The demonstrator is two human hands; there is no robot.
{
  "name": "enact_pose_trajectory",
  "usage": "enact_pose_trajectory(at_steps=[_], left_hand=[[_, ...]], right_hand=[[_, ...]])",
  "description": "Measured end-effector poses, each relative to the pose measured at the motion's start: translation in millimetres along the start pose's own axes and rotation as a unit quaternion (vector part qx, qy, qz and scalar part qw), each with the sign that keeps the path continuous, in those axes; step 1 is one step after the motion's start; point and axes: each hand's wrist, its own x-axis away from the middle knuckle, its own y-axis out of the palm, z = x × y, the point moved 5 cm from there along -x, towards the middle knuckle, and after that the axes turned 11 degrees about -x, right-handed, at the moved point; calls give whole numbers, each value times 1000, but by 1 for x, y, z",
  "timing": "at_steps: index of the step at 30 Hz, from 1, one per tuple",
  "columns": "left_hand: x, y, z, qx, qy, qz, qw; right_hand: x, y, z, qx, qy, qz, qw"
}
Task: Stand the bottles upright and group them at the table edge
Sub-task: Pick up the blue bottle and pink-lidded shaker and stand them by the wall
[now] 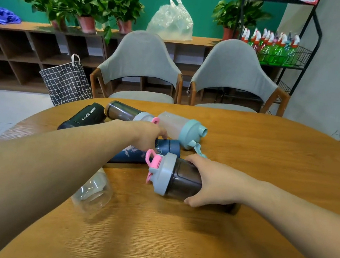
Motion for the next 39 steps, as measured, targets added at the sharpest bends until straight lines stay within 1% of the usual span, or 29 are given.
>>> enact_pose_trajectory(at_steps=[4,9,11,14,18,20,26,29,31,34,36,39], left_hand=[[-2,10,4,-23,-7,6,1000],[-3,17,8,-92,-27,62,993],[1,18,10,-87,-30,69,993],[9,16,12,-13,-38,90,995],[23,-7,14,61,-48,169,983],[30,-20,17,91,-42,201,974],[53,-46,30,248,-33,278,927],[59,-56,37,326,-22,309,893],[61,-61,44,371,-21,319,872],[53,-68,59,434,-2,312,845],[42,-74,72,453,8,307,837],[26,-86,94,471,20,313,825]], right_hand=[[13,-11,19,-33,14,12,999],[24,-19,36,-100,27,50,993],[28,-24,39,-128,28,65,989],[35,-30,39,-155,28,83,984],[45,-39,37,-192,29,107,975],[50,-44,35,-207,32,132,969],[70,-57,32,-276,45,207,938],[83,-64,35,-315,55,247,915],[91,-67,40,-332,64,269,902],[97,-74,57,-360,76,308,877],[103,-81,74,-380,85,334,858],[107,-95,98,-399,90,357,840]])
